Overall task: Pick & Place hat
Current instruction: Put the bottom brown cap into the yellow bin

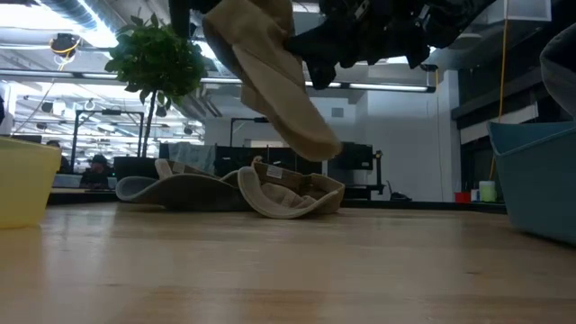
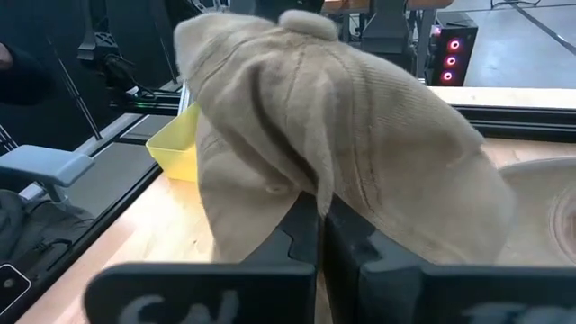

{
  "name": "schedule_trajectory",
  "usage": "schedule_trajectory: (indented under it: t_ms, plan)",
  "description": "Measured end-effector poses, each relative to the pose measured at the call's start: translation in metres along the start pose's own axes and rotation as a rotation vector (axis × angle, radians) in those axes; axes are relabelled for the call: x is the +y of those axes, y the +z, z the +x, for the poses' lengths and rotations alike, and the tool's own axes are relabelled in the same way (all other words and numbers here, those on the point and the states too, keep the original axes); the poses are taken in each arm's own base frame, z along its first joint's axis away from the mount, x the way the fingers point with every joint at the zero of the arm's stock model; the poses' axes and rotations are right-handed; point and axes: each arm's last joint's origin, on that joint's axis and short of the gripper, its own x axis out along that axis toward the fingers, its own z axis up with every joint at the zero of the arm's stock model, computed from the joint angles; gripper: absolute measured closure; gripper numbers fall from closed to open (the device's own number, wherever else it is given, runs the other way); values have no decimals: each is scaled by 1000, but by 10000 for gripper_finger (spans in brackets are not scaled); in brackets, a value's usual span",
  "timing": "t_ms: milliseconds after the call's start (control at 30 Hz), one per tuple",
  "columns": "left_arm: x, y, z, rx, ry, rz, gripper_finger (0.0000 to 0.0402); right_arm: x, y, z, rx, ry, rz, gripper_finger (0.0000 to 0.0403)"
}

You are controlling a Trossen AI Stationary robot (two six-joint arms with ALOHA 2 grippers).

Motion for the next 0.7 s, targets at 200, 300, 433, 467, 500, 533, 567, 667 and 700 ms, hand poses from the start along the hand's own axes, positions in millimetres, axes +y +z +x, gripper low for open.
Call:
schedule_trajectory:
  t_ms: [200, 300, 433, 467, 500, 533, 567, 667, 700]
  plan:
    - [3, -4, 2, -58, -36, -7, 220, 0, 0, 0, 0, 0, 5, 399]
    - [4, -6, 3, -89, -48, -11, 220, 0, 0, 0, 0, 0, 6, 399]
    - [5, -10, 5, -118, -76, -20, 220, 0, 0, 0, -1, 0, 6, 399]
    - [5, -11, 6, -125, -81, -23, 220, 0, 0, 0, 0, 0, 6, 399]
    - [5, -12, 7, -130, -88, -25, 220, 0, 0, 0, 0, 0, 6, 399]
    - [5, -13, 7, -133, -94, -26, 220, 0, 0, 0, 0, 0, 10, 399]
    - [5, -14, 7, -140, -97, -28, 220, 0, 0, 0, -1, 0, 16, 399]
    - [4, -16, 11, -154, -116, -29, 220, 0, 0, 0, -1, -1, 21, 399]
    - [3, -17, 11, -151, -121, -25, 220, 0, 0, 0, -1, -1, 22, 399]
